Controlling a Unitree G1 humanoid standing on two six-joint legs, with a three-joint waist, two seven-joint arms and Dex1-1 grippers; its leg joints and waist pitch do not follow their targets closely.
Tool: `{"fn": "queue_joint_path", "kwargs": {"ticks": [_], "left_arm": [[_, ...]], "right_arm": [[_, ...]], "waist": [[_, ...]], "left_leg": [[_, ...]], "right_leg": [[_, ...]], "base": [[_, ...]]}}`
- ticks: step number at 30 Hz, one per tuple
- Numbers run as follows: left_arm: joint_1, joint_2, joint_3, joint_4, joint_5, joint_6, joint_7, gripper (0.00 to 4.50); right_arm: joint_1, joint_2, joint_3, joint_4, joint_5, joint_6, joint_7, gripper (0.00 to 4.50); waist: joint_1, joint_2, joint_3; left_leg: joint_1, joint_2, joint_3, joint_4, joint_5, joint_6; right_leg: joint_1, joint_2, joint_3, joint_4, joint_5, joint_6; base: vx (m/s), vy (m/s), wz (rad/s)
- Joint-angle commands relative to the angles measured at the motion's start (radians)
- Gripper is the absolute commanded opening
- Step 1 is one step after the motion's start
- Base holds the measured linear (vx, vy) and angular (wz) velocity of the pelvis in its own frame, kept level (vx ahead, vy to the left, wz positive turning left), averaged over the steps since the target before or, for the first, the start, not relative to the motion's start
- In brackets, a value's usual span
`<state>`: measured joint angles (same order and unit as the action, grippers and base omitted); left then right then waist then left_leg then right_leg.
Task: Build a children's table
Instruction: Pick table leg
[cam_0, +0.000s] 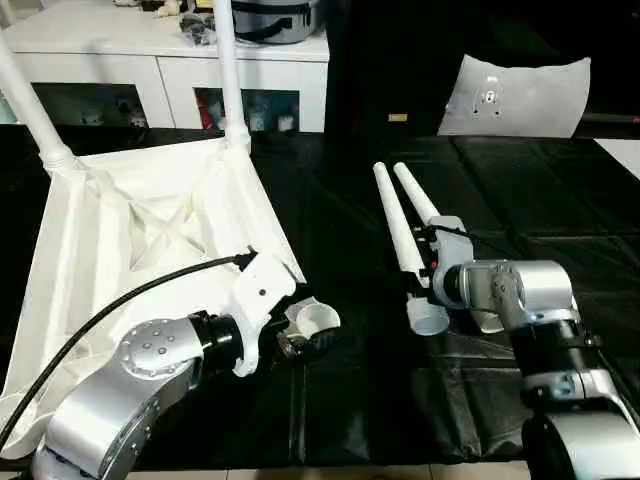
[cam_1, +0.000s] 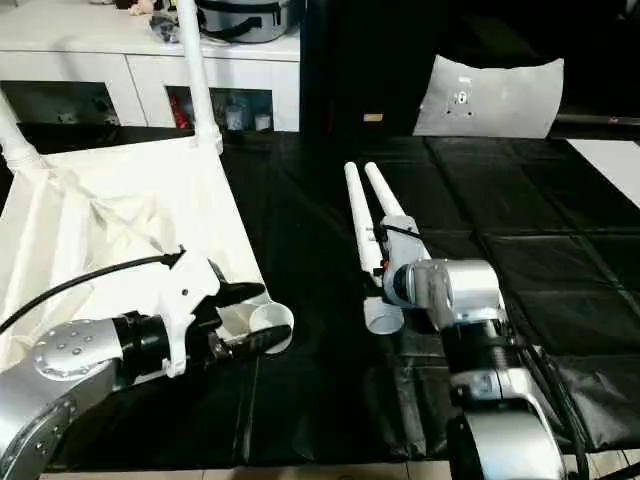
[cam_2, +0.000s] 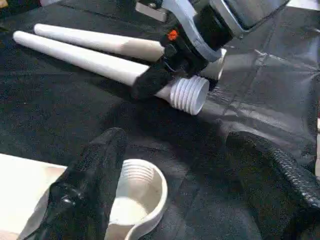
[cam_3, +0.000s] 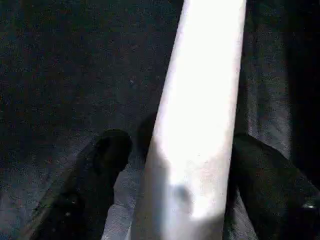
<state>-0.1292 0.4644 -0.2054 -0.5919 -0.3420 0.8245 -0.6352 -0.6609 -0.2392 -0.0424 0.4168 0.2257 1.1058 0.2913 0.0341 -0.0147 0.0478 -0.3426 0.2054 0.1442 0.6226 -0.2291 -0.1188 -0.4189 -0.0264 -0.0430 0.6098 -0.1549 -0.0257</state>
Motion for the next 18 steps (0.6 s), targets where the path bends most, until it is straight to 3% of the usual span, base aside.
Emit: {"fn": "queue_joint_path", "kwargs": {"ticks": [1,6,12,18], "left_arm": [[-0.011,0.007,-0.007,-0.017,-0.007,0.012,0.000,3.65],[-0.009,0.011,-0.012,-0.016,-0.004,0.012,0.006,3.65],[-0.004,0.021,-0.022,-0.028,-0.009,0.011,0.000,3.65],[-0.008,0.027,-0.022,-0.021,-0.002,0.008,0.009,3.65]], "right_arm": [[-0.012,-0.007,-0.019,0.020,0.008,-0.014,0.014,3.12],[-0.013,-0.016,-0.006,0.040,0.003,-0.018,0.037,2.73],[-0.026,-0.011,-0.036,0.073,0.020,-0.020,0.033,2.22],[-0.025,-0.009,-0.052,0.065,0.026,-0.026,0.038,1.95]], "waist": [[0.003,0.006,-0.055],[0.003,0.001,-0.055],[0.002,0.002,-0.051],[0.003,0.001,-0.053]], "left_leg": [[-0.012,-0.002,0.010,-0.072,-0.142,-0.013],[-0.014,-0.001,0.012,-0.073,-0.129,-0.014],[-0.010,-0.004,0.012,-0.072,-0.160,-0.011],[-0.011,-0.004,0.012,-0.071,-0.148,-0.012]], "right_leg": [[0.052,-0.067,0.032,-0.083,-0.419,-0.075],[0.057,-0.068,0.034,-0.077,-0.381,-0.100],[0.051,-0.068,0.030,-0.089,-0.470,-0.070],[0.051,-0.068,0.030,-0.088,-0.466,-0.064]], "base": [[0.000,0.000,0.00],[0.000,0.000,0.00],[0.000,0.000,0.00],[0.000,0.000,0.00]]}}
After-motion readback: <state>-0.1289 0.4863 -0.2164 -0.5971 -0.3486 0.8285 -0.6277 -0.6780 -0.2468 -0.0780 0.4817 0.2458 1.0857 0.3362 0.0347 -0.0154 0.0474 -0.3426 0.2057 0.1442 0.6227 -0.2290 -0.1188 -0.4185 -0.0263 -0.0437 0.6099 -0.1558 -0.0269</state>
